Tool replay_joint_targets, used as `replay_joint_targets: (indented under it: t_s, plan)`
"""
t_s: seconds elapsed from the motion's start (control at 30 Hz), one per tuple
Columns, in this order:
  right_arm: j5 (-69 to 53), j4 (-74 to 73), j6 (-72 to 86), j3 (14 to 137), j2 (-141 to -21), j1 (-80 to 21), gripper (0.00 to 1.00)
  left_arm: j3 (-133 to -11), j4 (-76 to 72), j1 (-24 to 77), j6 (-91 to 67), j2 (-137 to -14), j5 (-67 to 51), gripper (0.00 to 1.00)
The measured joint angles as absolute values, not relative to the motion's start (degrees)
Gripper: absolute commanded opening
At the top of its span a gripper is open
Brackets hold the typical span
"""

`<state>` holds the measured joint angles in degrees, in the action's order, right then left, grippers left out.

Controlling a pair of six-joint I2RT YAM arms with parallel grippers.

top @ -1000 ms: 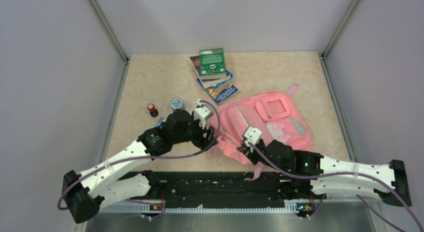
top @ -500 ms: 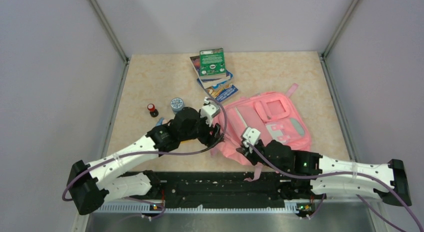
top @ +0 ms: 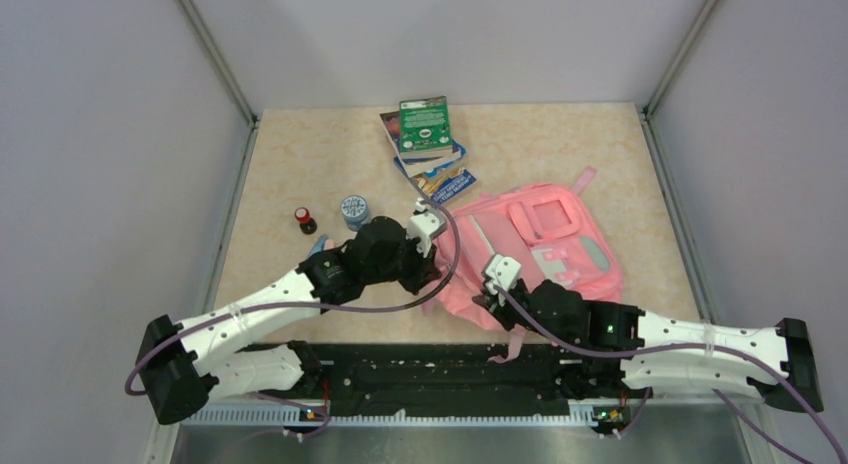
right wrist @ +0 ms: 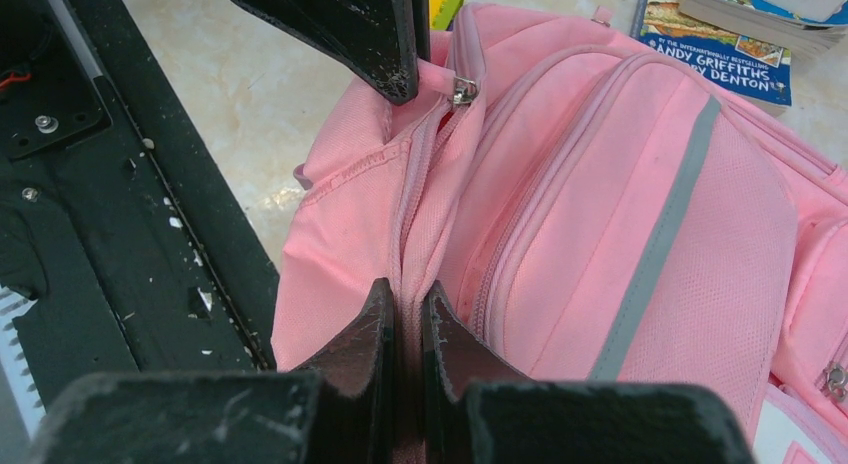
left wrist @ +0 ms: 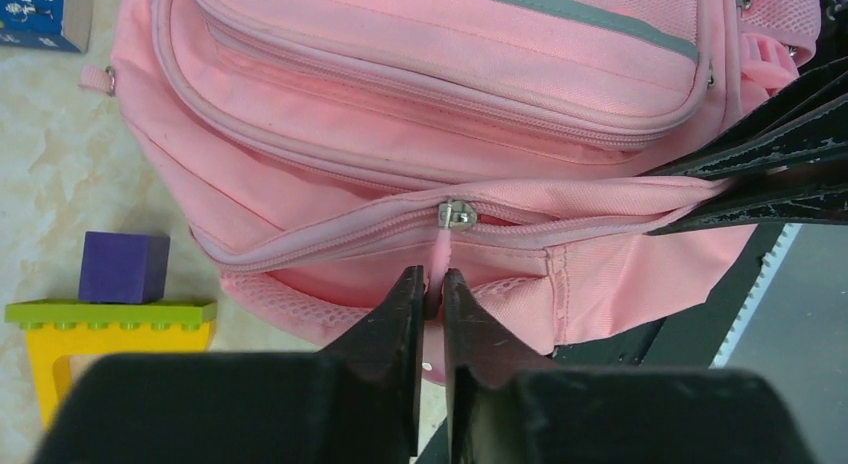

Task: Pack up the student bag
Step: Unzip the student bag at the center of the board.

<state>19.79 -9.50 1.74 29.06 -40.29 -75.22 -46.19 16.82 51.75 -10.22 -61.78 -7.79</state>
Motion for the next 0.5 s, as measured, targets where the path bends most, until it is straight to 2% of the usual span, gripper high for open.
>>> replay_joint_targets:
  t_s: [0.03, 0.07, 0.5]
  plan:
    - [19.9, -9.5, 1.7, 29.0, -40.3, -75.2, 0.0, -46.4, 17.3, 51.8, -10.0, -61.8, -7.7, 0.01]
    - [19.9, -9.4, 1.7, 29.0, -40.3, -75.2, 0.0, -46.7, 17.8, 51.8, -9.9, -61.8, -7.9, 0.0]
    - [22.2, -8.0, 1.5, 30.1, -44.0, -75.2, 0.0, -54.3, 28.3, 50.6, -9.1, -63.9, -2.3, 0.0]
